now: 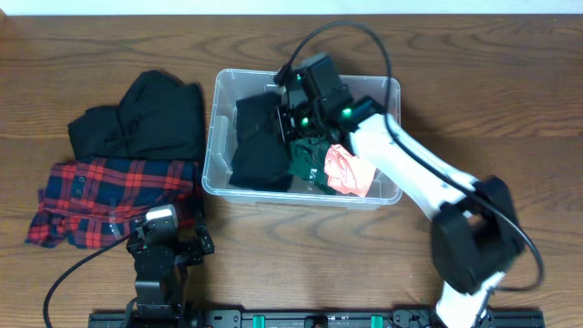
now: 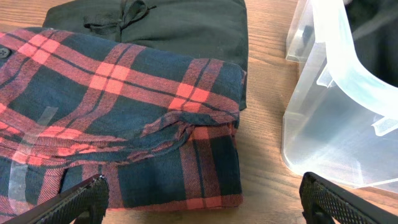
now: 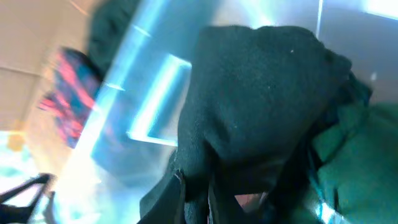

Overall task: Pack container
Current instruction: 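Carry the black item into the bin onto the navy garment, release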

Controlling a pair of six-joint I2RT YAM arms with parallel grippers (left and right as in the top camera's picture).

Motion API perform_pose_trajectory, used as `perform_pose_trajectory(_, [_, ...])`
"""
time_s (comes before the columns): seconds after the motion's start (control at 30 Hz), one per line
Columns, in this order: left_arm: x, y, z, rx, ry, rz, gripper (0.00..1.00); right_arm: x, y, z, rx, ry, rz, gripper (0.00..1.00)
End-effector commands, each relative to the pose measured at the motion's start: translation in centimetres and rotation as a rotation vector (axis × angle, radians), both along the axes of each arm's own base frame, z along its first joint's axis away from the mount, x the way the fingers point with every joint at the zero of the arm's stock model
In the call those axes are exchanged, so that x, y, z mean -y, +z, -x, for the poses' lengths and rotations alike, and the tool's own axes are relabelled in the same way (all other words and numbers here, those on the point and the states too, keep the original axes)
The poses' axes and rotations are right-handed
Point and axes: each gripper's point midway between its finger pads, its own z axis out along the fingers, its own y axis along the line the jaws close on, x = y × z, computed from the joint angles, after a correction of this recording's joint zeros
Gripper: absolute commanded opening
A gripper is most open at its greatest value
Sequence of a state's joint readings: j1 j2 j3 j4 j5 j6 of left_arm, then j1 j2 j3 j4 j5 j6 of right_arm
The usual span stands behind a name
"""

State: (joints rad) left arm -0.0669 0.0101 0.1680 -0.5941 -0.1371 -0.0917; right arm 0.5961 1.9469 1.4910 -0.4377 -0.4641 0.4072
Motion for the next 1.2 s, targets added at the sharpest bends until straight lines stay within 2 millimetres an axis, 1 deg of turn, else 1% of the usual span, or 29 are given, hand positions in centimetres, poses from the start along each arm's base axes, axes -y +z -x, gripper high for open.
perform_pose_trajectory(0.0, [-0.2,-0.4,0.0,-0.006,0.003,-0.014,0.98,0.0,-3.6,0.5,-0.048,0.064,0.039,0.10])
perform_pose_trajectory(0.03, [-0.2,-0.4,0.0,-0.006,0.003,-0.013,0.98,0.4,-4.7,0.4,-0.063,0.057,0.065,0.10])
perform_pose_trajectory(0.07, [-0.2,-0.4,0.0,-0.006,0.003,-0.013,0.98,0.9,-5.4,0.2,-0.073,0.042,0.086,0.10])
perform_pose_trajectory(0.13, [-0.2,-0.4,0.0,-0.006,0.003,-0.013,0.98,2.1,-6.0,-0.4,-0.071,0.009,0.128,0.10])
perform_pose_trajectory(0.17, [-0.2,-0.4,0.0,-0.006,0.003,-0.013,0.98,2.6,-5.9,-0.8,-0.061,-0.009,0.144,0.12])
perform_pose_trajectory(0.2, [-0.2,-0.4,0.0,-0.006,0.003,-0.013,0.98,3.1,-5.6,-1.2,-0.051,-0.027,0.154,0.23])
perform_pose_trajectory(0.23, [-0.2,-0.4,0.0,-0.006,0.003,-0.014,0.98,3.7,-5.3,-1.6,-0.041,-0.045,0.161,0.31])
perform_pose_trajectory(0.3, [-0.2,-0.4,0.0,-0.006,0.003,-0.013,0.98,4.6,-4.1,-2.2,-0.020,-0.071,0.163,0.36])
perform_pose_trajectory(0.33, [-0.2,-0.4,0.0,-0.006,0.003,-0.013,0.98,5.0,-3.2,-2.3,-0.004,-0.080,0.162,0.39])
perform_pose_trajectory(0.37, [-0.2,-0.4,0.0,-0.007,0.003,-0.013,0.98,5.3,-2.0,-2.4,0.023,-0.075,0.159,0.40])
perform_pose_trajectory(0.4, [-0.2,-0.4,0.0,-0.006,0.003,-0.013,0.98,5.6,-0.5,-2.4,0.070,-0.063,0.160,0.40])
perform_pose_trajectory(0.47, [-0.2,-0.4,0.0,-0.006,0.002,-0.013,0.98,6.5,2.4,-2.5,0.155,-0.093,0.190,0.41])
perform_pose_trajectory(0.5, [-0.2,-0.4,0.0,-0.006,0.003,-0.014,0.98,6.7,3.6,-2.5,0.190,-0.102,0.200,0.41])
perform_pose_trajectory(0.53, [-0.2,-0.4,0.0,-0.006,0.003,-0.013,0.98,6.7,5.1,-2.2,0.239,-0.105,0.210,0.41])
perform_pose_trajectory(0.6, [-0.2,-0.4,0.0,-0.006,0.003,-0.013,0.98,6.0,6.9,-1.5,0.301,-0.109,0.218,0.33])
perform_pose_trajectory(0.63, [-0.2,-0.4,0.0,-0.006,0.003,-0.013,0.98,5.4,7.2,-1.2,0.322,-0.104,0.227,0.30])
perform_pose_trajectory(0.67, [-0.2,-0.4,0.0,-0.006,0.003,-0.013,0.98,4.7,7.2,-0.7,0.332,-0.093,0.230,0.29])
perform_pose_trajectory(0.73, [-0.2,-0.4,0.0,-0.006,0.003,-0.013,0.98,3.0,5.8,0.2,0.317,-0.062,0.245,0.29])
perform_pose_trajectory(0.77, [-0.2,-0.4,0.0,-0.006,0.003,-0.013,0.98,2.2,4.8,0.6,0.301,-0.045,0.254,0.29])
perform_pose_trajectory(0.87, [-0.2,-0.4,0.0,-0.006,0.003,-0.013,0.98,0.5,0.4,1.4,0.236,0.000,0.303,0.29])
perform_pose_trajectory(0.9, [-0.2,-0.4,0.0,-0.006,0.003,-0.013,0.98,0.3,-1.2,1.5,0.213,0.009,0.321,0.33])
perform_pose_trajectory(0.97, [-0.2,-0.4,0.0,-0.006,0.003,-0.013,0.98,0.2,-4.3,1.7,0.162,0.019,0.360,0.44])
perform_pose_trajectory(1.0, [-0.2,-0.4,0.0,-0.006,0.003,-0.013,0.98,0.3,-5.4,1.8,0.144,0.024,0.377,0.44])
perform_pose_trajectory(1.03, [-0.2,-0.4,0.0,-0.006,0.003,-0.013,0.98,0.3,-6.0,1.8,0.135,0.026,0.386,0.45])
perform_pose_trajectory(1.1, [-0.2,-0.4,0.0,-0.006,0.003,-0.013,0.98,0.6,-6.1,1.7,0.131,0.030,0.389,0.48])
perform_pose_trajectory(1.17, [-0.2,-0.4,0.0,-0.006,0.003,-0.013,0.98,0.9,-4.2,1.5,0.138,0.025,0.372,0.52])
